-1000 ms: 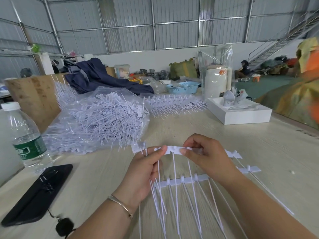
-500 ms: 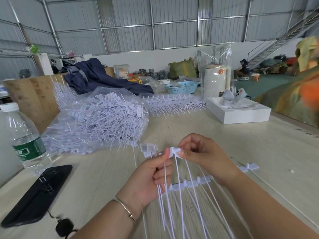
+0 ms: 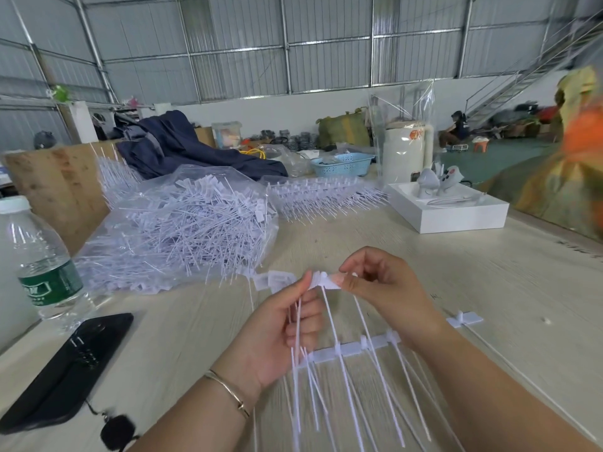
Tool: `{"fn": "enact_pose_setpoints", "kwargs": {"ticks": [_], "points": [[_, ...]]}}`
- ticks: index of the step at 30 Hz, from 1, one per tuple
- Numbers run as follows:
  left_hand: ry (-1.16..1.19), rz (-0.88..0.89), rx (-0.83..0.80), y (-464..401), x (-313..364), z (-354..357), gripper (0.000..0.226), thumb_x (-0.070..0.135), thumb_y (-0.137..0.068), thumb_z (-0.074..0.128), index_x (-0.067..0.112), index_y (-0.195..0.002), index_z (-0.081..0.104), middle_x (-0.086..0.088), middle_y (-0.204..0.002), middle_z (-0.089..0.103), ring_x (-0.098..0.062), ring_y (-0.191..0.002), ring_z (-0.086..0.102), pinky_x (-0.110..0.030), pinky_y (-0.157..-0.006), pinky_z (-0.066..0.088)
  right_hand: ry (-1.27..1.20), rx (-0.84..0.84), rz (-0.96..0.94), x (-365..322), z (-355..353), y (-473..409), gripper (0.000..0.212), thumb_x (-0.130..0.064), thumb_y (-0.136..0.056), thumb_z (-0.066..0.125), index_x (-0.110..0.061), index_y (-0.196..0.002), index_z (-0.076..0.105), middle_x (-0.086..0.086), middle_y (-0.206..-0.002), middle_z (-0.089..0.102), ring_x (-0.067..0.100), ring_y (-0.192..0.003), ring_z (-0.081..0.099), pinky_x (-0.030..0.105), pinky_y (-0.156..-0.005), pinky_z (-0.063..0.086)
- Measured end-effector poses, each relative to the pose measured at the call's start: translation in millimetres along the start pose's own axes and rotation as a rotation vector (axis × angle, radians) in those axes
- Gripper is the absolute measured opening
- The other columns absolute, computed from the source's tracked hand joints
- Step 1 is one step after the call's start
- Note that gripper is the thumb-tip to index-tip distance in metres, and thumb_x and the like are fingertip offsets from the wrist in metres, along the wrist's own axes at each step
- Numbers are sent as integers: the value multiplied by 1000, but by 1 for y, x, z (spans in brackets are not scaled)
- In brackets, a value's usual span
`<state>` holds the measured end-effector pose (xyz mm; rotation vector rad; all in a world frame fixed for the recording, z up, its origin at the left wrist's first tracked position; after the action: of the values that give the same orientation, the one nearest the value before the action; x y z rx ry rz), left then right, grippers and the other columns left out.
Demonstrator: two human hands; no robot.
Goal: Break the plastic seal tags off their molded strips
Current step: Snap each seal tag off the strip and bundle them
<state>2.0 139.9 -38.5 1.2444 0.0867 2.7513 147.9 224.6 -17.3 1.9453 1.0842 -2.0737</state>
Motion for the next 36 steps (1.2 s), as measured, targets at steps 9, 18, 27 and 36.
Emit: {"fn": "enact_pose_setpoints", "kwargs": {"ticks": [9, 18, 27, 36], "points": [[-9, 71, 283, -3, -1, -8, 31, 38, -79, 63, 18, -68, 43, 6, -54, 28, -3, -35, 24, -15, -29, 23, 190, 76, -23, 3, -2, -1, 10, 8, -80, 59, -1, -76, 58, -1, -63, 48, 5, -54, 38, 16, -53, 32], [-251, 147, 236, 2, 1, -5, 32, 21, -65, 87, 22, -57, 56, 7, -60, 17, -3, -39, 17, -15, -34, 16, 455, 7, -130, 6, 0, 2, 14, 4, -81, 59, -10, -77, 56, -1, -66, 53, 6, -54, 41, 19, -54, 33], [-363, 174, 354, -1, -7, -5, 40, 15, -61, 80, 4, -96, 65, 8, -51, 27, -3, -37, 18, -15, -31, 17, 506, -113, -289, 3, 6, 7, 12, 3, -84, 62, -10, -83, 62, 0, -75, 61, 20, -70, 58, 37, -65, 47], [-300, 156, 372, -1, -7, -8, 30, 26, -58, 83, 15, -72, 58, 7, -52, 19, -5, -38, 15, -17, -32, 17, 887, -21, -482, -2, 8, 8, 5, -17, -82, 60, -15, -83, 65, -7, -76, 60, 15, -70, 54, 33, -78, 38]]}}
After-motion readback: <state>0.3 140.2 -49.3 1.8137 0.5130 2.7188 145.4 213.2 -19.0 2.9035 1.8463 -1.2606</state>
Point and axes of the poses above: each hand's wrist, its own y-axis away from the middle knuckle, its own z-axis out of the palm, x = y × z, the point moved 1 cm from there along -y, towards the middle knuckle
